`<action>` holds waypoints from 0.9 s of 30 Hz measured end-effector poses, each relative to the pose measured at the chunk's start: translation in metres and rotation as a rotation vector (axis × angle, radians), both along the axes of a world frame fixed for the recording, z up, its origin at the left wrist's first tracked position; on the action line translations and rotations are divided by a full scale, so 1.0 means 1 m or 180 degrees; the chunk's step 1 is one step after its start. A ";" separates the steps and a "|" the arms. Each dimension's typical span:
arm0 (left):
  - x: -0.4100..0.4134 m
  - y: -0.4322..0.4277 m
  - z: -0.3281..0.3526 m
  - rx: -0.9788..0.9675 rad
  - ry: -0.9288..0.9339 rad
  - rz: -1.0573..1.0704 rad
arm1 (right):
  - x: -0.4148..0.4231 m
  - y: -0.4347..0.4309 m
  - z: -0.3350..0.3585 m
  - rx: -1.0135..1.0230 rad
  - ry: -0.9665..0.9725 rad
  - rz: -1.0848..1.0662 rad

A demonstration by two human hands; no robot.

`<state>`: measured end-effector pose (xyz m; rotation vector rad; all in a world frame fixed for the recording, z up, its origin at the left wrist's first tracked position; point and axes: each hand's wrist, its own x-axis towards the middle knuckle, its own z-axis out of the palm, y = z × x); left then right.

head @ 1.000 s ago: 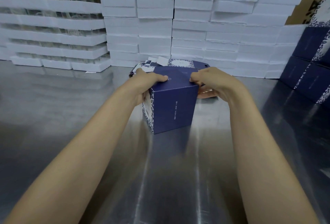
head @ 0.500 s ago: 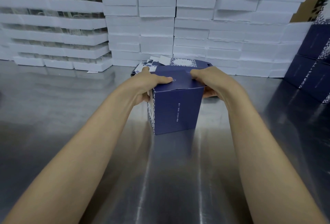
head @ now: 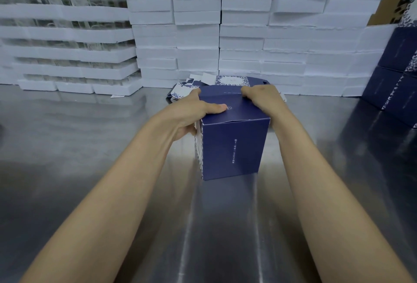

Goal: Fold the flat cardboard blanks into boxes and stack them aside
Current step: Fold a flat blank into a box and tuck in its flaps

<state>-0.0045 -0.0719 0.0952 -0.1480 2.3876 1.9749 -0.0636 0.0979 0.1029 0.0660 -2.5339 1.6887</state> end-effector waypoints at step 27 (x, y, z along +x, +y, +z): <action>0.019 0.066 0.009 -0.3993 0.0403 -0.0052 | 0.010 0.023 -0.008 -0.0663 -0.0540 0.0444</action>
